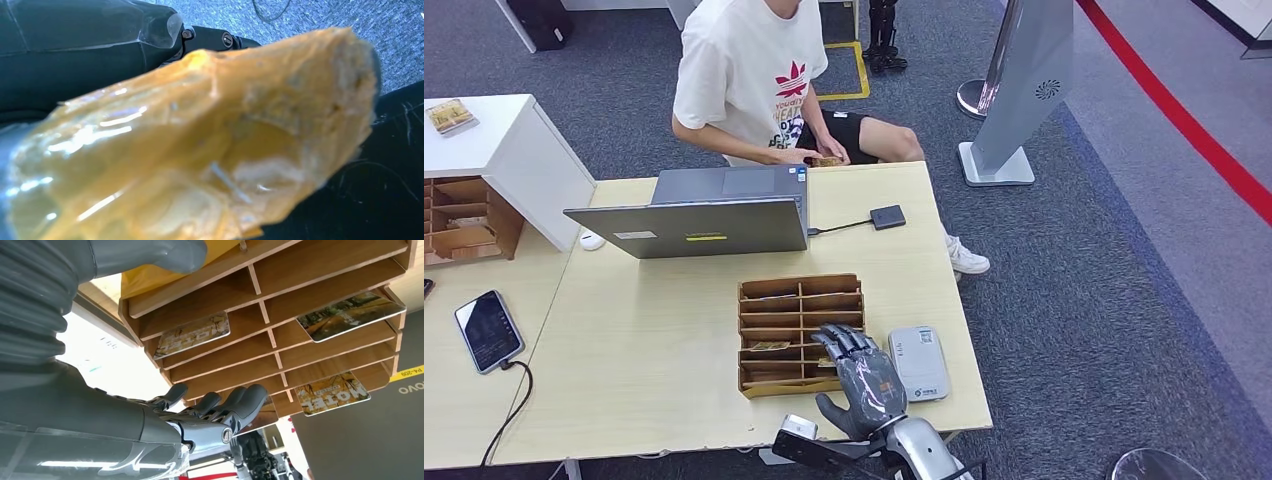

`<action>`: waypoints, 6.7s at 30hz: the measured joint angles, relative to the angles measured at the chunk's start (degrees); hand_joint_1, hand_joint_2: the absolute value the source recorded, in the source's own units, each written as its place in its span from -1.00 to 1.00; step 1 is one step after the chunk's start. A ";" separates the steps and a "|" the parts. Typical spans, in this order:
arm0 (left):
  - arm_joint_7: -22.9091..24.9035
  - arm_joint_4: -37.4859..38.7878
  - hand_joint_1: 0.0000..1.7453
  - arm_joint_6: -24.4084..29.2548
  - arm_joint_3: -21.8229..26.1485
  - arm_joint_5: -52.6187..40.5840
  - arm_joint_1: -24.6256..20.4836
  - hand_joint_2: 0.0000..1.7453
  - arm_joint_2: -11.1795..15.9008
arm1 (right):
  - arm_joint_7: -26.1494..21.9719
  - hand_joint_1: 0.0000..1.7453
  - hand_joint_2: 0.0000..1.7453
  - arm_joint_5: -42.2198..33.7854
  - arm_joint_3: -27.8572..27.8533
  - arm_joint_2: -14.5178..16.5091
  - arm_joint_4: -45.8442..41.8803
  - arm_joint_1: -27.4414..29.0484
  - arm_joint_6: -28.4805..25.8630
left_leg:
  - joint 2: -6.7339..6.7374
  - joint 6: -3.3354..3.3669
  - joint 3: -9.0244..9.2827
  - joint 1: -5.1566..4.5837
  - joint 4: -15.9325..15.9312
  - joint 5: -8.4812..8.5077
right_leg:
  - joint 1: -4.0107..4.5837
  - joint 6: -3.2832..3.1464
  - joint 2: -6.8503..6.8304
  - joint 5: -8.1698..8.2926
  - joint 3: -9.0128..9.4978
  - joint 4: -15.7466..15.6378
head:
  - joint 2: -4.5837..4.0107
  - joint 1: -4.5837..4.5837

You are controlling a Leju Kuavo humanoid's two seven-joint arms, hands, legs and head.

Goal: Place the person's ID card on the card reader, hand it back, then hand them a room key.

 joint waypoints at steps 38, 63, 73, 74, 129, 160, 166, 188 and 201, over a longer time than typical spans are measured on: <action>-1.02 0.00 -1.00 -5.43 0.33 2.28 -0.15 -1.00 0.70 | -0.28 1.00 1.00 -0.17 -1.38 0.46 1.10 -0.31 -0.03 | 0.01 0.00 0.00 0.00 0.00 0.00 | 0.00 0.00 0.00 0.00 -0.01 0.00 | 0.00 -0.01; -9.72 0.00 -1.00 -31.49 10.75 14.76 1.23 -1.00 10.32 | -6.97 1.00 1.00 -7.30 0.57 0.46 7.87 -5.07 -4.95 | 0.02 -0.01 0.00 0.02 -0.04 0.01 | 0.02 -0.02 0.01 -0.01 0.00 0.01 | 0.00 -0.01; -11.32 0.02 -1.00 -36.73 13.81 16.78 2.37 -1.00 13.35 | -9.09 1.00 1.00 -9.20 0.92 0.46 7.65 -6.32 -10.95 | 0.02 -0.01 -0.03 0.03 -0.05 0.01 | 0.03 -0.03 0.00 -0.02 -0.01 0.02 | 0.00 0.01; -11.41 0.02 -1.00 -36.85 14.01 16.80 2.39 -1.00 13.45 | -9.23 1.00 1.00 -9.21 0.92 0.46 7.35 -6.34 -11.75 | 0.02 -0.01 -0.03 0.02 -0.05 0.01 | 0.02 -0.03 0.00 -0.02 -0.01 0.02 | 0.00 0.01; -1.66 -0.77 -1.00 -0.65 2.84 -5.14 0.15 -1.00 -0.15 | -15.61 1.00 1.00 -40.32 -9.61 2.39 -31.93 0.96 5.61 | 0.03 0.05 -0.11 -0.03 0.00 -0.03 | -0.03 0.07 0.04 -0.03 -0.10 -0.04 | 0.00 -0.01; 1.07 -1.03 -1.00 -4.86 -0.21 -10.82 -2.18 -1.00 -0.15 | -6.91 1.00 1.00 -35.96 -9.23 4.85 -23.05 -17.58 11.53 | 0.03 -0.01 -0.10 -0.02 0.00 0.06 | -0.02 0.00 0.04 0.05 -0.09 0.01 | 0.00 -0.01; 1.98 -1.39 -1.00 -6.70 -1.47 -12.86 -3.11 -1.00 -0.15 | -3.59 1.00 1.00 -33.97 -9.28 6.41 -16.90 -24.45 12.93 | 0.03 -0.01 -0.11 -0.02 0.00 0.06 | -0.02 0.00 0.04 0.05 -0.09 0.01 | 0.00 -0.01; 3.06 -1.86 -1.00 -9.01 -2.95 -16.43 -4.51 -1.00 -0.16 | -0.27 -1.00 0.00 -30.20 -9.12 11.55 -2.78 -33.03 15.77 | 0.01 -0.02 -0.13 -0.02 0.00 0.05 | -0.02 0.00 0.04 0.04 -0.11 0.02 | 0.00 0.00; 2.97 -1.86 -1.00 -8.84 -2.83 -17.93 -4.52 -1.00 -0.17 | -0.26 -1.00 -1.00 -31.17 -7.47 11.72 -1.41 -33.17 17.79 | 0.01 -0.02 -0.12 -0.02 0.01 0.06 | -0.02 0.00 0.03 0.04 -0.11 0.02 | 0.00 0.00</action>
